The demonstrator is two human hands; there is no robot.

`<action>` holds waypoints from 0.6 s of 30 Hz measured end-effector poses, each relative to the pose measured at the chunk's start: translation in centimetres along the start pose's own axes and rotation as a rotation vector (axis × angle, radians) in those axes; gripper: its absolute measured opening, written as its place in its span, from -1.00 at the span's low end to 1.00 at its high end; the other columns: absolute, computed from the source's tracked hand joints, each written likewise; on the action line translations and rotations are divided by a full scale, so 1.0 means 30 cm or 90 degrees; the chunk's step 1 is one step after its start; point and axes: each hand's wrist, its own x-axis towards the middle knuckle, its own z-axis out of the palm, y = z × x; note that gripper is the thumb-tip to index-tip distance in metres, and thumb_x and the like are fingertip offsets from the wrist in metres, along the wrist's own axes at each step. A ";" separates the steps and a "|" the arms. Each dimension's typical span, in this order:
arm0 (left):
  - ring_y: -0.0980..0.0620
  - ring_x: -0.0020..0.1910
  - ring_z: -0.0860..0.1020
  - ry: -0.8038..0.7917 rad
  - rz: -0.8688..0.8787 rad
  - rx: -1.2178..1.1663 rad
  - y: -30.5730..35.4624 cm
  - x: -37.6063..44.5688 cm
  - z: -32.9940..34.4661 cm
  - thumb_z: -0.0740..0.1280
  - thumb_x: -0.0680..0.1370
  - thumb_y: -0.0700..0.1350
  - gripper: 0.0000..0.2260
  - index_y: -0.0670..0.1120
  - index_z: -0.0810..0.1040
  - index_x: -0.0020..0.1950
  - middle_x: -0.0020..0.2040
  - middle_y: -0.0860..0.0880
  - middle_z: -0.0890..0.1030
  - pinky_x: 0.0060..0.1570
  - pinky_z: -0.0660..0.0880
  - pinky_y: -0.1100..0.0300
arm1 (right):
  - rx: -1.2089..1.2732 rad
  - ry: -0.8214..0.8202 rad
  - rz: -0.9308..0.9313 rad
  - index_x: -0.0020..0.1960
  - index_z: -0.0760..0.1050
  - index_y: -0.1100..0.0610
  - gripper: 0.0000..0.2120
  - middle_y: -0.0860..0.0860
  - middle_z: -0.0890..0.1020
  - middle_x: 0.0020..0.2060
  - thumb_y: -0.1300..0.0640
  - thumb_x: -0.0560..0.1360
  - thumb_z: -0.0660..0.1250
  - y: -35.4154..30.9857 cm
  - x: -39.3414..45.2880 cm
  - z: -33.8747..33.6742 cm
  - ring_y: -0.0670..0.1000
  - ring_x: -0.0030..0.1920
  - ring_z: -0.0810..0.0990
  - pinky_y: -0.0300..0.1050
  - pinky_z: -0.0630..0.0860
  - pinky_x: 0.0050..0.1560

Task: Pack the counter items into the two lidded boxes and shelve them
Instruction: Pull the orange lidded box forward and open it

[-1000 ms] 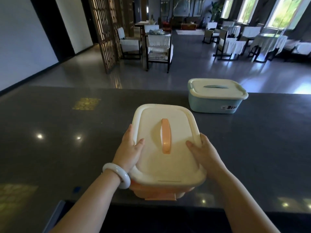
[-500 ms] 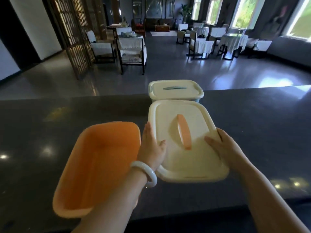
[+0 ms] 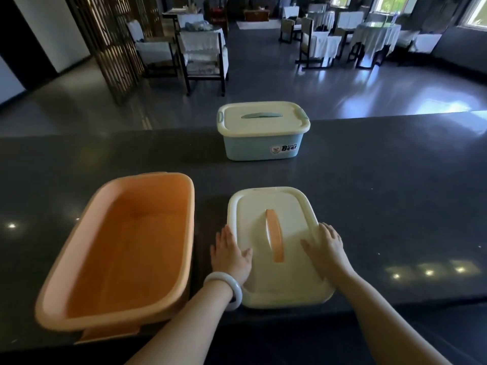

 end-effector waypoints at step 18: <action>-0.10 0.55 -0.22 -0.041 0.077 0.213 -0.011 -0.035 -0.022 0.04 0.64 0.16 -0.36 0.00 -0.24 0.57 0.58 -0.03 -0.24 0.50 -0.19 -0.07 | -0.227 -0.009 -0.059 0.57 -0.16 0.16 -0.20 0.06 -0.09 0.57 -0.26 0.57 0.09 -0.044 -0.014 0.002 0.06 0.55 -0.22 -0.02 -0.21 0.52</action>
